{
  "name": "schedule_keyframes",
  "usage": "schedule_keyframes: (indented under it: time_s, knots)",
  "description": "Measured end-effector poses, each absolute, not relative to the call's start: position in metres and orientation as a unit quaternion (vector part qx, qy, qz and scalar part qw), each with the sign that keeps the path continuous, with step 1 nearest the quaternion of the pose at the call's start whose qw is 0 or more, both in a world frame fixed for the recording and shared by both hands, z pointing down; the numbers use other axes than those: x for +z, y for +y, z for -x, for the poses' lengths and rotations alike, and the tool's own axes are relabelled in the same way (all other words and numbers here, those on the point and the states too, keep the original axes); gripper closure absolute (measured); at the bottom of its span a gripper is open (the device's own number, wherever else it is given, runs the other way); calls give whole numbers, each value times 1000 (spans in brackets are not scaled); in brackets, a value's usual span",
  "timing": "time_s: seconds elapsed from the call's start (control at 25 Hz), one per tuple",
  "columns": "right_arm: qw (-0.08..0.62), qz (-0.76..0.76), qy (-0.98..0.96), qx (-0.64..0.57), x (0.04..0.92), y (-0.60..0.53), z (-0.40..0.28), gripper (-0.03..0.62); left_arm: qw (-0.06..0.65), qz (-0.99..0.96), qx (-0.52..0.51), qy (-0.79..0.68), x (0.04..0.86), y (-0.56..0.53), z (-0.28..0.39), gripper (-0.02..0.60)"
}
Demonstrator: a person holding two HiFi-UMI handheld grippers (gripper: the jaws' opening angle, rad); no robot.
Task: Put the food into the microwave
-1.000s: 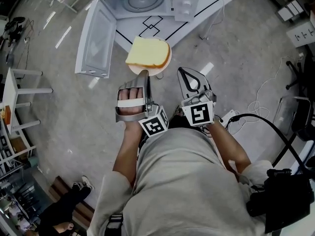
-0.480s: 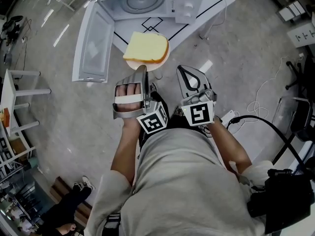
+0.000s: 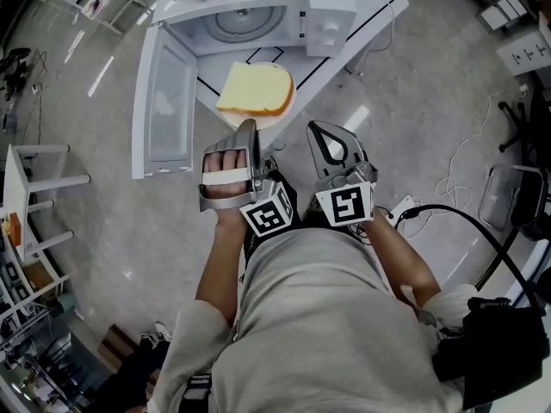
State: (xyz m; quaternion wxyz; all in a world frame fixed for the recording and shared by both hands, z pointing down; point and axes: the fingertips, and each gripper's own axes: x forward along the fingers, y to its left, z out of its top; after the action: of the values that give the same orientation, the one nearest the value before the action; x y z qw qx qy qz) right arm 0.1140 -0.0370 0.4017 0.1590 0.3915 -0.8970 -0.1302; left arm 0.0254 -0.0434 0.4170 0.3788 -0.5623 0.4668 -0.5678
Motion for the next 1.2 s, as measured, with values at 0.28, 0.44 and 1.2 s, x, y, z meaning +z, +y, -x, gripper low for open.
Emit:
schedule_keyframes:
  time_s: [0.28,0.44,1.2]
  knots:
    - [175,-394,-892,-136,407,-60,-102,583,384,564,-563,466,419,-74,-15,548]
    - [174,-392,-893,-138,406,-72,-93,583,383,564,-561,469,418,-90,-8,548]
    - [193,-389,-888,-152,413,-122,-50,583,376,563,-563,475,434,-157,34,549]
